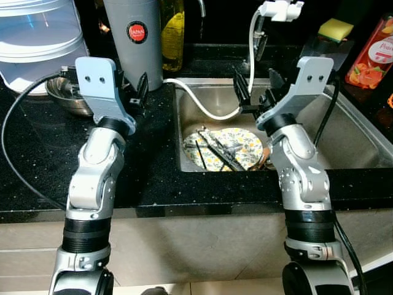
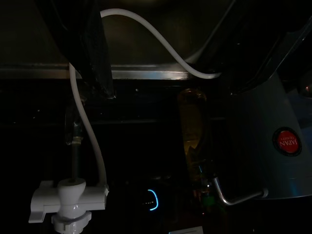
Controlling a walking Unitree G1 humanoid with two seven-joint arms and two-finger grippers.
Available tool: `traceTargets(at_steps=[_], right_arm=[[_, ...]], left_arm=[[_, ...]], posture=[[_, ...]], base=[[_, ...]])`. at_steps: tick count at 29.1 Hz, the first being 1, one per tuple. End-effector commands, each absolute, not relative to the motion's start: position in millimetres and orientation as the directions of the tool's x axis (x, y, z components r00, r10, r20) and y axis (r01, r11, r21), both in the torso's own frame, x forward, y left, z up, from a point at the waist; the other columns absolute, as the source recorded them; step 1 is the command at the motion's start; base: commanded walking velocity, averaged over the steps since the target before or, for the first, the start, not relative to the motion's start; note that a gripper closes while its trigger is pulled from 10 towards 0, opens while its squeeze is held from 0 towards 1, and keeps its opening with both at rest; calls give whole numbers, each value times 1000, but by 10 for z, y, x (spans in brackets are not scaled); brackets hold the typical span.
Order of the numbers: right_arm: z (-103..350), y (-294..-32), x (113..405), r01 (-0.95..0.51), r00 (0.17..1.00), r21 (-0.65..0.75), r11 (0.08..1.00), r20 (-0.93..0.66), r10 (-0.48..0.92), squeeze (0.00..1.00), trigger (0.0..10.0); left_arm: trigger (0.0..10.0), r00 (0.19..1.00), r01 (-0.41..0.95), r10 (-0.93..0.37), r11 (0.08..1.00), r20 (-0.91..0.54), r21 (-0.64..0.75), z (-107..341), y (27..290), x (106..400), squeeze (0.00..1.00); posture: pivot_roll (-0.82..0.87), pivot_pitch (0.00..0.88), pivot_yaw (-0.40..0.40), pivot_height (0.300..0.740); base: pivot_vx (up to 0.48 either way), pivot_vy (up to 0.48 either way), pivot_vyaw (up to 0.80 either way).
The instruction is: Kitchen organization
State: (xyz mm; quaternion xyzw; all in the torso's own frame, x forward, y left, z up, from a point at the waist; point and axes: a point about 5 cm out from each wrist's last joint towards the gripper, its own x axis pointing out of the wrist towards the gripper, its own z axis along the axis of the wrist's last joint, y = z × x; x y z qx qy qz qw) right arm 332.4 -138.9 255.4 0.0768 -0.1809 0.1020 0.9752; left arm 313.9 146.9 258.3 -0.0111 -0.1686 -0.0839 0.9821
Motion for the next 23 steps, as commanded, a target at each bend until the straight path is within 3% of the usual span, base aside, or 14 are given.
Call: traceTargets(at_steps=[1, 19, 22, 23], right_arm=[[2530, -1405, 3329, -217, 916, 113, 970, 366, 162, 0, 10000], [2543, -1412, 3329, -213, 914, 107, 971, 373, 159, 0, 10000], [2546, -1417, 3331, -211, 914, 107, 972, 374, 157, 0, 10000], [2548, -1419, 3331, -210, 914, 106, 972, 374, 156, 0, 10000]], left_arm=[[10000, 922, 161, -163, 986, 352, 33, 2631, 1477, 3124, 0], [10000, 923, 153, -158, 987, 352, 45, 2626, 1469, 3115, 0], [10000, 920, 82, -121, 989, 372, 120, 2644, 1492, 3110, 0], [10000, 918, 44, -71, 996, 389, 78, 2680, 1548, 3117, 0]], posture=[[66, 0, -26, 740], [67, 0, -27, 740], [68, 0, -26, 740], [69, 0, -27, 740]], base=[[0, 0, 0], [0, 0, 0], [0, 0, 0], [0, 0, 0]])
